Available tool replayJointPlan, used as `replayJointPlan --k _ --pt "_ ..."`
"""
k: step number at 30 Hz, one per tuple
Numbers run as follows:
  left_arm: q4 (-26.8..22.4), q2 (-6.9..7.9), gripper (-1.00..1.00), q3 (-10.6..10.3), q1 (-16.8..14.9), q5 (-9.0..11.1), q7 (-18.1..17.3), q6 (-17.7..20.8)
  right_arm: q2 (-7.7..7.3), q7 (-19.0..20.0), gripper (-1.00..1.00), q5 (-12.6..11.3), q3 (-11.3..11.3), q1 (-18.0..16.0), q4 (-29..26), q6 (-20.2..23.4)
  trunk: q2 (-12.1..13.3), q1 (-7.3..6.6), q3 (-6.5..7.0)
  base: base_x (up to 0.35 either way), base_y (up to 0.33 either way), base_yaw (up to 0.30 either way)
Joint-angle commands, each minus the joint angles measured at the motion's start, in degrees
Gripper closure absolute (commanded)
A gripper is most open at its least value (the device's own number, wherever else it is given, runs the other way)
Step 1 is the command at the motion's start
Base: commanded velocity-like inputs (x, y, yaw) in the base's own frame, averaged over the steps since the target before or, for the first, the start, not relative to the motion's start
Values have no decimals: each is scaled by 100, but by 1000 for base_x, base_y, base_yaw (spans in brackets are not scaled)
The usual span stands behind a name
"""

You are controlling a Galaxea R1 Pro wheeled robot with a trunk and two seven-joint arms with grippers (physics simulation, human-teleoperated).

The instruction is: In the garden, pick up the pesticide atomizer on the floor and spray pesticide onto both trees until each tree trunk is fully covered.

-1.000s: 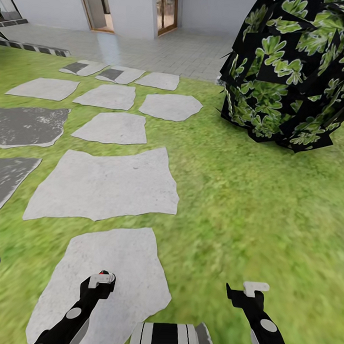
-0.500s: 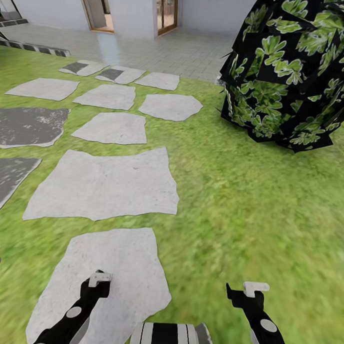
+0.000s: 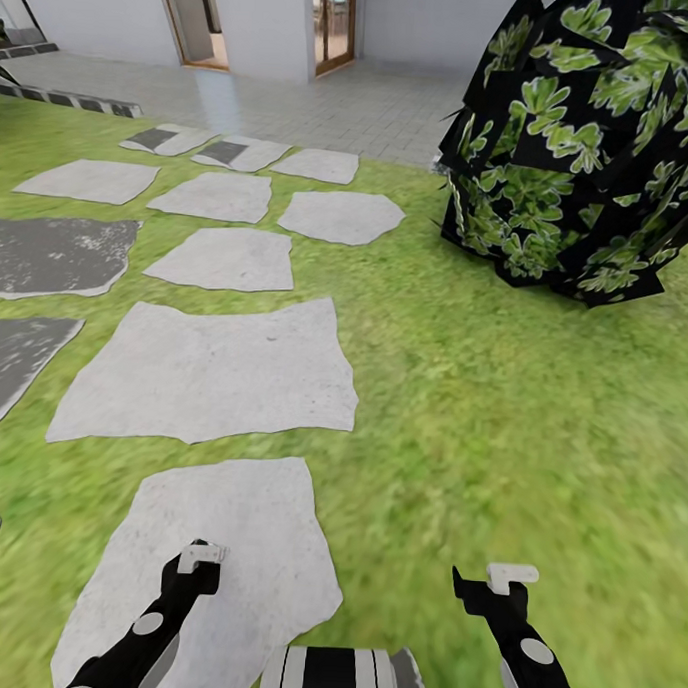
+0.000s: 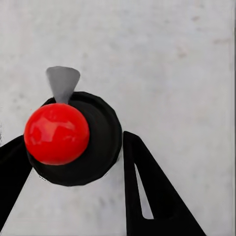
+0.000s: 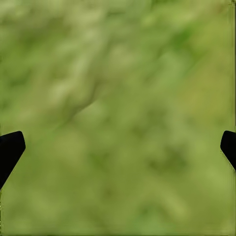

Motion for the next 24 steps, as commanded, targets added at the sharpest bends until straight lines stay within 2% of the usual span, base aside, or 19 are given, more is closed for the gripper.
replayJointPlan --k 1,22,24 --pt "4 0 100 -3 -2 -4 7 -18 -1 -19 -100 5 4 -1 -4 13 0 -3 20 0 0 0" --pt "68 4 100 9 -3 -8 7 -10 8 0 -100 -2 18 -1 -6 -18 28 -57 492 0 0 0" --pt "80 36 100 13 19 -11 15 -10 -3 9 -100 14 18 12 2 -422 31 -63 554 0 0 -63"
